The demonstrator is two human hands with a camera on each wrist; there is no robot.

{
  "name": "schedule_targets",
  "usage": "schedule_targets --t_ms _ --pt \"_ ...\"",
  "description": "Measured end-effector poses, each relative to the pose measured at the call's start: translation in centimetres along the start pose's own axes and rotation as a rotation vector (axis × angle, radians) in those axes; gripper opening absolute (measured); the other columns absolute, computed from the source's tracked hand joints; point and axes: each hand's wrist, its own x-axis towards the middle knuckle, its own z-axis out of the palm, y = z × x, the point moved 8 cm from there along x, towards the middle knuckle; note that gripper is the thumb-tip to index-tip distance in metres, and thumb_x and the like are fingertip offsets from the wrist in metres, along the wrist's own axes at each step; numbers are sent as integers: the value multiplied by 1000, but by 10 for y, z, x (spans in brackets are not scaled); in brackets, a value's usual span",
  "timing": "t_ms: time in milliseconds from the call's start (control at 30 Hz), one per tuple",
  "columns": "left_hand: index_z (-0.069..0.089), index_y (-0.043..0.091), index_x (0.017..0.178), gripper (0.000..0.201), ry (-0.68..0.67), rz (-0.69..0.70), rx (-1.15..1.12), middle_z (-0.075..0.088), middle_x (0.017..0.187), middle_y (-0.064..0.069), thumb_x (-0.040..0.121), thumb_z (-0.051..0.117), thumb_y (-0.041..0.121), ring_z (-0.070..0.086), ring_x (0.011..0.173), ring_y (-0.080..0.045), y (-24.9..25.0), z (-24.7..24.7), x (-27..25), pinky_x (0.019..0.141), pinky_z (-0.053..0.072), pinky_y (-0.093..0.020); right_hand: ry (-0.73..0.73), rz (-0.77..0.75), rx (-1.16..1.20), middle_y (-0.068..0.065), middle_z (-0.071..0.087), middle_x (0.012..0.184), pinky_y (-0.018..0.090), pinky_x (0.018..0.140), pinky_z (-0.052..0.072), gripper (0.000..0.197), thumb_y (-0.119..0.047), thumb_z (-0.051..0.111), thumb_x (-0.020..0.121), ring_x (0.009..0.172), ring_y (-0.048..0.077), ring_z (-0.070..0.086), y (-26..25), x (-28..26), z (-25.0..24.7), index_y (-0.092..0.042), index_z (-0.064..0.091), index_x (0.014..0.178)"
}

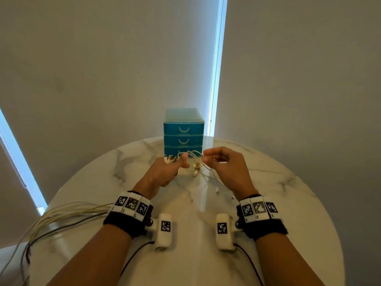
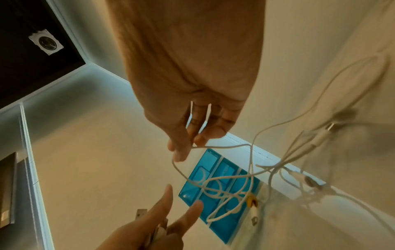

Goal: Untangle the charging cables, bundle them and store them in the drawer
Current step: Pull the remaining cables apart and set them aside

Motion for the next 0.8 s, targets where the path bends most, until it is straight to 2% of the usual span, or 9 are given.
schedule_targets --t_ms 100,200,267,300,367,433,533,600,800 --pt "83 28 107 52 12 75 -87 44 53 9 98 57 72 37 47 -5 7 -2 -4 42 31 -21 -12 14 164 -2 84 100 20 84 62 18 -15 88 89 96 11 79 -6 -6 6 -15 82 106" --pt "83 25 109 38 78 107 -209 43 51 11 99 68 57 34 47 -7 10 -15 -5 42 29 -20 -112 23 144 -3 84 101 17 82 61 23 -18 89 88 96 8 78 -9 -12 20 -15 81 110" --pt "84 19 107 32 120 78 -324 40 53 9 98 75 48 29 49 -9 6 -24 -4 42 26 -22 -177 60 110 -2 83 100 13 76 57 28 -16 89 88 88 3 75 -5 -13 25 -17 79 114" --pt "84 15 108 31 137 62 -384 39 54 7 97 77 44 27 51 -10 5 -28 -5 42 24 -23 -216 98 82 -2 83 100 16 76 58 30 -16 89 87 84 5 73 0 -14 28 -19 79 115" --pt "83 11 110 31 158 65 -468 37 58 4 95 78 39 24 52 -11 6 -33 -5 42 23 -23 -292 187 -7 -3 82 103 27 85 60 32 -15 90 86 86 9 73 16 -17 34 -24 79 115" --pt "83 13 110 28 161 89 -483 35 59 4 96 76 36 23 51 -10 8 -35 -7 42 22 -24 -311 255 -69 -4 82 105 30 91 59 27 -12 86 89 97 13 76 28 -19 37 -26 79 111" --pt "82 12 104 24 171 115 -463 35 57 4 101 70 32 23 50 -11 10 -34 -8 43 20 -25 -277 294 -101 -1 80 108 14 69 51 23 -8 79 94 96 11 74 35 -19 35 -23 78 111" --pt "81 14 97 22 173 121 -449 35 55 4 103 65 29 22 50 -12 12 -32 -9 43 21 -24 -256 309 -96 0 79 108 10 62 48 20 -10 76 97 89 6 71 37 -18 33 -21 78 114" --pt "72 20 85 22 130 134 -454 35 57 4 103 61 26 22 49 -12 20 -31 -11 42 22 -23 -227 326 -83 -1 76 110 24 83 55 17 -17 74 100 102 12 70 47 -16 31 -24 75 115"
